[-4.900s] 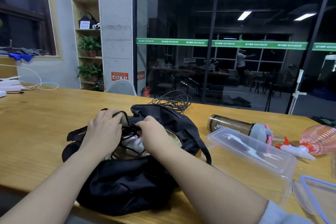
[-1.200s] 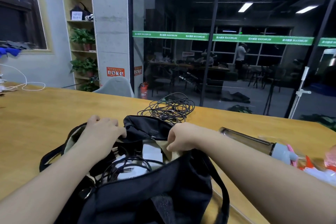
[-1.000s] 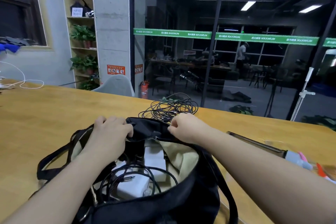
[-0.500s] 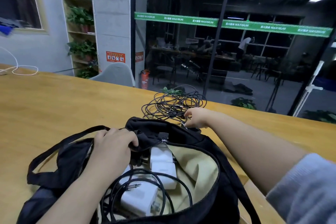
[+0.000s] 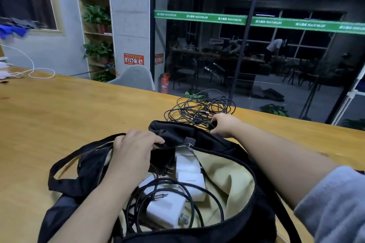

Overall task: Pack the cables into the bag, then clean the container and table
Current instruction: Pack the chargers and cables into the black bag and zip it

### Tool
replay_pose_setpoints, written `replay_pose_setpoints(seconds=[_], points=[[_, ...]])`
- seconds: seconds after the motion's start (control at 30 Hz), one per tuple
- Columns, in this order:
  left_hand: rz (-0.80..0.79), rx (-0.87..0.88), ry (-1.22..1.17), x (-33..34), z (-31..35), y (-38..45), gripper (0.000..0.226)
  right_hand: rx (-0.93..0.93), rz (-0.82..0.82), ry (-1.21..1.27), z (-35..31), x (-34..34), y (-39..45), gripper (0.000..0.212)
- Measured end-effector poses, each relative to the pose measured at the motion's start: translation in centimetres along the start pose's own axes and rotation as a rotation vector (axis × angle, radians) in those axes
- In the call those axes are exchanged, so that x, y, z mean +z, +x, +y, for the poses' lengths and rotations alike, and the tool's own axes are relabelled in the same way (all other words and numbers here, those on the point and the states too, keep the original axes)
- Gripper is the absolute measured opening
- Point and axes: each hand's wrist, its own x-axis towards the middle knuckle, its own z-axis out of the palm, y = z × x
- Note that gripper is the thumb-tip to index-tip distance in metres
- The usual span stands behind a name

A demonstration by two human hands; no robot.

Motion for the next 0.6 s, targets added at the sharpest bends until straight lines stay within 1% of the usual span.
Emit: replay_pose_setpoints(seconds=[0.1,0.17,0.27,0.33,0.47,0.6], points=[[0.024,0.01,0.01,0.0,0.1,-0.1,0.048,-0.06,0.116,0.116,-0.5,-1.5,-1.2,0.041],[0.049,0.016,0.02,0.0,0.2,-0.1,0.048,-0.13,0.154,0.187,-1.3,-2.3,-2.5,0.042],[0.096,0.027,0.03,0.1,0.2,0.0,0.044,-0.24,0.171,0.294,-2.5,-3.2,-4.7,0.039],[0.116,0.027,0.022,0.2,0.1,0.0,0.042,-0.319,0.186,0.314,-3.2,-3.8,-6.1,0.038],[0.182,0.013,-0.018,0.0,0.3,0.0,0.041,-0.463,0.187,0.311,-4.4,-4.8,-9.1,0.036],[0.21,0.029,-0.022,0.0,0.3,0.0,0.047,-0.594,0.128,0.277,-5.8,-5.0,-11.8,0.041]])
